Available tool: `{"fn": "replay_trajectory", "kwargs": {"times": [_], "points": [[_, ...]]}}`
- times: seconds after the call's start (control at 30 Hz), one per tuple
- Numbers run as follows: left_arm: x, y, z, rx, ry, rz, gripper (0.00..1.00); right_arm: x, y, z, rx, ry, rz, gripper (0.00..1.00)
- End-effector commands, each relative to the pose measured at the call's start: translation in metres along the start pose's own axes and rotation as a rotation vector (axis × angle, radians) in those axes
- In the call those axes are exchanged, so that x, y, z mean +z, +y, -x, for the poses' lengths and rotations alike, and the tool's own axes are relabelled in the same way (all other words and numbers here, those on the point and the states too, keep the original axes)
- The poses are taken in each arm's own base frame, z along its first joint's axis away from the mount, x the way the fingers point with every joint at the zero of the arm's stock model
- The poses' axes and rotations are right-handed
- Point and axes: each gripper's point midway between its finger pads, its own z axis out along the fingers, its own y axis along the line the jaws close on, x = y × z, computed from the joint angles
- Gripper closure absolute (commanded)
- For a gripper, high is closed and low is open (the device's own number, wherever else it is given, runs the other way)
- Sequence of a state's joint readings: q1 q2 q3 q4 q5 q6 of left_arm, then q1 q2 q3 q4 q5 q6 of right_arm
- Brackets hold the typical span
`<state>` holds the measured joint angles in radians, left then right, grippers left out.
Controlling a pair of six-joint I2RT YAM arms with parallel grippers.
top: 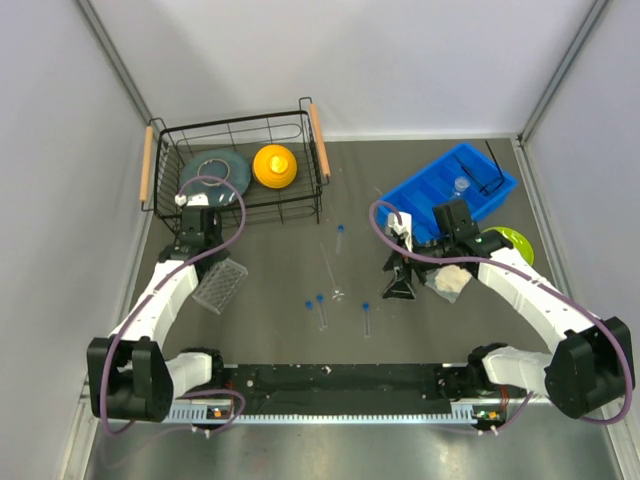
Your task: Organize the chemistry lab equipment
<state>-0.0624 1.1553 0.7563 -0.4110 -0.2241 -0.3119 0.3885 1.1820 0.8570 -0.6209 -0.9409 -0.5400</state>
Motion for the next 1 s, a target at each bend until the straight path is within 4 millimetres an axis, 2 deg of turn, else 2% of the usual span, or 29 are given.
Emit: {"fn": "replay_trajectory", "kwargs": {"times": [0.0,0.3,0.4,0.5,0.53,0.6,0.63,0.67,0.73,0.77,0.8,0.93,0.97], "points": [[0.001,0.003,0.003,-0.028,-0.009,0.006,0.78,-0.003,0.001,0.01,-0.048,-0.04,0.009,0.19],[-0.013,0.003,0.011,-0.057,-0.021,0.002,0.64,-0.003,0.001,0.011,-0.042,-0.041,0.01,0.19],[-0.022,0.002,0.018,-0.064,-0.041,-0.01,0.62,-0.002,0.0,0.012,-0.04,-0.041,0.012,0.19],[-0.034,0.001,0.027,-0.069,-0.06,-0.021,0.55,-0.002,-0.001,0.014,-0.041,-0.038,0.011,0.19],[-0.042,0.0,0.035,-0.075,-0.082,-0.032,0.47,-0.002,-0.001,0.013,-0.035,-0.034,0.01,0.19],[-0.052,-0.001,0.038,-0.075,-0.088,-0.048,0.38,-0.003,-0.004,0.018,-0.037,-0.035,0.007,0.19],[-0.062,-0.003,0.047,-0.079,-0.123,-0.068,0.34,-0.002,-0.005,0.016,-0.02,-0.022,0.012,0.19],[-0.068,-0.006,0.05,-0.078,-0.133,-0.092,0.24,-0.003,-0.006,0.023,-0.029,-0.023,0.01,0.19],[-0.084,-0.009,0.057,-0.069,-0.174,-0.129,0.17,-0.001,-0.008,0.027,-0.024,0.007,0.007,0.19],[-0.09,-0.01,0.059,-0.073,-0.185,-0.146,0.08,0.001,-0.01,0.027,-0.019,0.023,0.0,0.19],[-0.097,-0.012,0.061,-0.096,-0.194,-0.16,0.04,0.003,-0.011,0.028,-0.02,0.037,-0.008,0.19],[-0.13,-0.03,0.065,-0.171,-0.273,-0.321,0.01,0.018,-0.015,0.023,0.037,0.133,-0.076,0.2],[-0.137,-0.04,0.062,-0.175,-0.269,-0.384,0.01,0.027,-0.011,0.021,0.032,0.155,-0.072,0.2]]}}
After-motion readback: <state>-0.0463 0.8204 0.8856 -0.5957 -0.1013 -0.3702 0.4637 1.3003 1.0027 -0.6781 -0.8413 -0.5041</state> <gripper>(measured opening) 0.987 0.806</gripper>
